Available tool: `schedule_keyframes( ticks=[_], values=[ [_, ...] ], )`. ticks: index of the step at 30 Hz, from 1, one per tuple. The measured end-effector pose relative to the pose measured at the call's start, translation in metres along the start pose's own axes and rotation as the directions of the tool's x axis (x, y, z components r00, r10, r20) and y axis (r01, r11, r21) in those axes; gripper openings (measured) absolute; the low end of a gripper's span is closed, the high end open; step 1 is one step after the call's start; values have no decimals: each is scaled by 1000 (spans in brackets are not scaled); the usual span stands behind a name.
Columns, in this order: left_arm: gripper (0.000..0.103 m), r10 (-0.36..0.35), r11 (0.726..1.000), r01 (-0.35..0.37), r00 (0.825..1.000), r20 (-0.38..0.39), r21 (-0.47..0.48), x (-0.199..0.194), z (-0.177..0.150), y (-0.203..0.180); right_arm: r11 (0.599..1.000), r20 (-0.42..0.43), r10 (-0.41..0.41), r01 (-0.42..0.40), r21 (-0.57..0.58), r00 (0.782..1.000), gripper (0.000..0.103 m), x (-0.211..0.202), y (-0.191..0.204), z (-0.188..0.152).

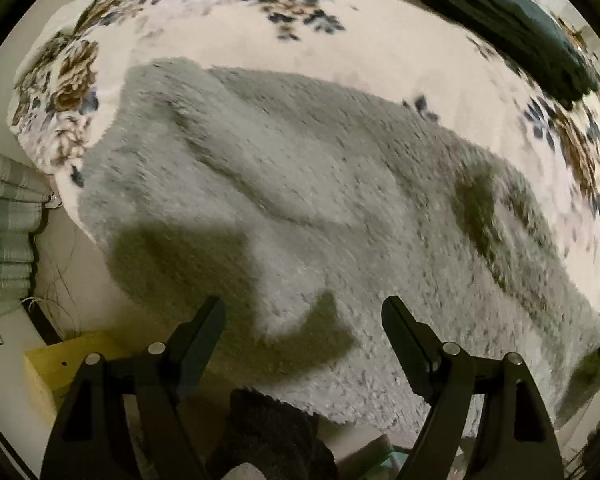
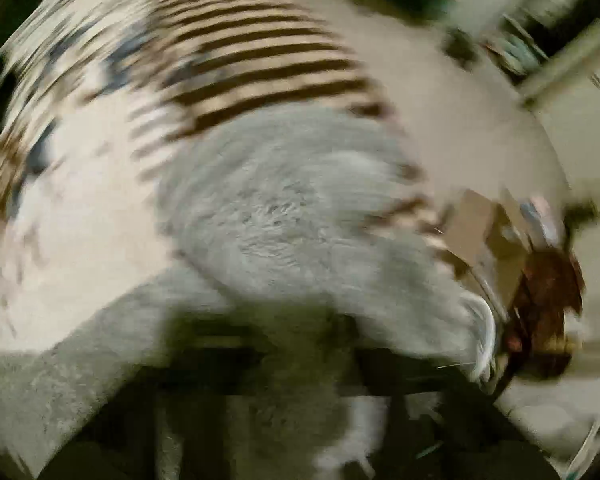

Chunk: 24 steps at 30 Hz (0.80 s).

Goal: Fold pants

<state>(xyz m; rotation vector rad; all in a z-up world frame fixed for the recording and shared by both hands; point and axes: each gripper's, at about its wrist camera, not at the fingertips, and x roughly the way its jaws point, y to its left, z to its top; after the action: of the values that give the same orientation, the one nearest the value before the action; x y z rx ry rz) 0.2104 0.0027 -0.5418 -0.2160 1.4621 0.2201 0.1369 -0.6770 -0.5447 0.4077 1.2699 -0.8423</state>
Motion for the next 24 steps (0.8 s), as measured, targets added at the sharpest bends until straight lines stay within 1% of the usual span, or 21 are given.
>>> schedule_keyframes(
  ticks=[2,3,4,6,7,8,10,12,14,15,18,19,20,21,22,23,24],
  values=[
    [80,9,1000,-9,1000,-5,8,3,-2,-1,987,-32,41,-35,158,999,14,-2,-51,-4],
    [80,13,1000,-12,1000,-7,10,4,-3,-1,969,-59,73,-57,239,996,15,2,-76,-10],
    [80,17,1000,-17,1000,-7,10,6,-4,-1,952,-91,109,-77,296,990,17,10,-94,-16],
    [80,30,1000,-30,999,-11,8,8,-4,2,915,-164,161,-85,395,973,38,28,-125,-28],
    [80,33,999,-33,999,-12,3,9,-4,4,891,-170,196,-103,442,966,58,34,-137,-34],
    [80,32,999,-32,999,-11,-3,8,-4,6,872,-163,218,-117,476,962,63,35,-146,-39],
    [80,35,999,-35,999,-5,-8,6,-4,11,836,-121,264,-165,523,957,64,29,-161,-51],
    [80,38,999,-38,999,6,-15,5,-5,16,811,-80,304,-214,544,949,64,20,-166,-59],
    [80,45,999,-45,999,9,-26,3,-3,25,789,-61,352,-261,556,934,64,19,-164,-70],
    [80,46,998,-45,999,11,-38,2,-4,31,784,-66,372,-276,555,926,64,20,-159,-77],
    [79,52,996,-50,998,18,-80,-5,-2,50,778,-57,410,-316,543,910,64,24,-142,-89],
    [80,51,995,-49,998,21,-90,-7,-1,56,779,-48,417,-329,533,908,64,25,-132,-102],
    [80,54,994,-51,998,24,-100,-8,-1,65,786,-42,411,-331,522,911,63,27,-127,-104],
    [80,57,993,-53,998,26,-108,-8,-1,72,806,-48,360,-285,518,932,60,31,-124,-107],
    [80,59,992,-56,998,26,-114,-7,-1,76,832,-90,287,-201,517,954,43,38,-123,-111],
    [80,62,991,-59,998,24,-123,-6,-1,85,840,-147,231,-121,528,962,38,47,-125,-113],
    [80,62,989,-59,998,19,-136,-4,-1,94,816,-154,241,-114,567,958,38,52,-128,-118]
  ],
)
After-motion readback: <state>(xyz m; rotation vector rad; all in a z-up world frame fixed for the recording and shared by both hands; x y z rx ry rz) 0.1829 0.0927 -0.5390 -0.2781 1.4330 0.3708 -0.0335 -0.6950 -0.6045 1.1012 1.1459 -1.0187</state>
